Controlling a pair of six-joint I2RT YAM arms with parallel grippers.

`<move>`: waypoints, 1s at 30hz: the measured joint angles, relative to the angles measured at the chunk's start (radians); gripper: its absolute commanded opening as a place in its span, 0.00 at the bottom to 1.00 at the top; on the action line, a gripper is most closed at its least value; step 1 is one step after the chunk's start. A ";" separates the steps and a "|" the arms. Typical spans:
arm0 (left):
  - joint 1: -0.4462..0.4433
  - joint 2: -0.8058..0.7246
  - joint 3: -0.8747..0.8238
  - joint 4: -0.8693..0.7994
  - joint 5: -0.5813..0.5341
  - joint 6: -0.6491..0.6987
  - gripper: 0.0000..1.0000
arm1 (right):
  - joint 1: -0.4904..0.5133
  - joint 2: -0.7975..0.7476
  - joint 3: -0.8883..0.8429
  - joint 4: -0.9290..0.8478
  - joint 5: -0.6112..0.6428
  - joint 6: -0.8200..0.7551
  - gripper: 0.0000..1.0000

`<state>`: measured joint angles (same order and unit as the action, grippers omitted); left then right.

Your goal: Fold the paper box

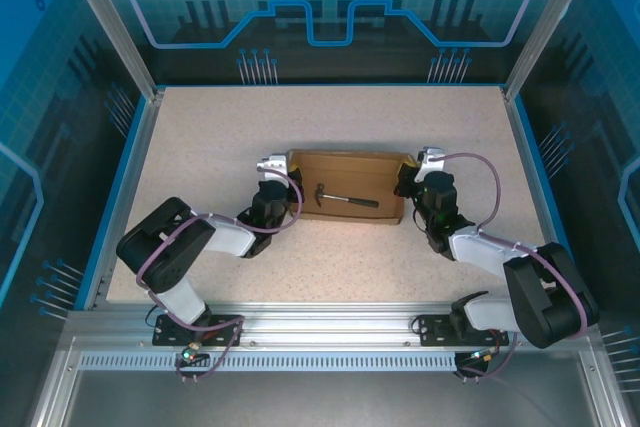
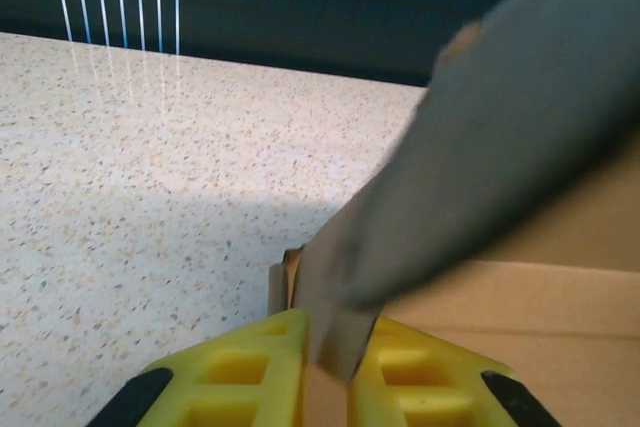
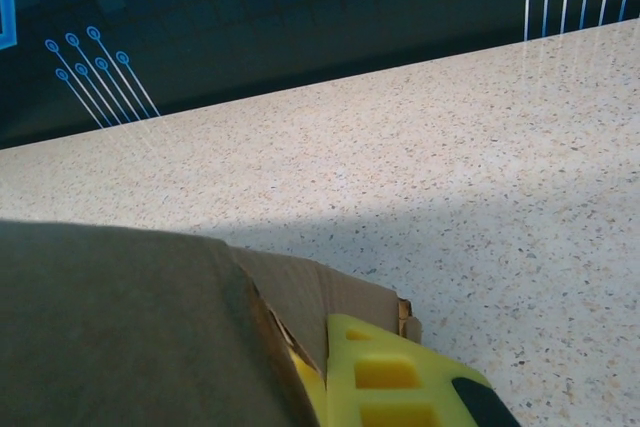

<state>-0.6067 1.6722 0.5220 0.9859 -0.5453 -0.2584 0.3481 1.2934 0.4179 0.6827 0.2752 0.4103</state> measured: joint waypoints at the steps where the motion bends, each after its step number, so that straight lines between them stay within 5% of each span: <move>1: 0.000 0.000 -0.005 -0.010 -0.002 -0.001 0.22 | 0.001 0.000 0.000 0.000 0.003 -0.003 0.00; 19: 0.003 -0.169 -0.063 -0.153 0.003 -0.042 0.51 | 0.013 -0.006 -0.011 0.011 0.033 -0.048 0.00; 30: 0.006 -0.451 -0.057 -0.467 0.074 -0.056 0.60 | 0.014 -0.006 -0.006 0.005 0.036 -0.064 0.00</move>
<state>-0.6006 1.2217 0.4652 0.5186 -0.4713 -0.3145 0.3618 1.2873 0.4114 0.6872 0.3115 0.3466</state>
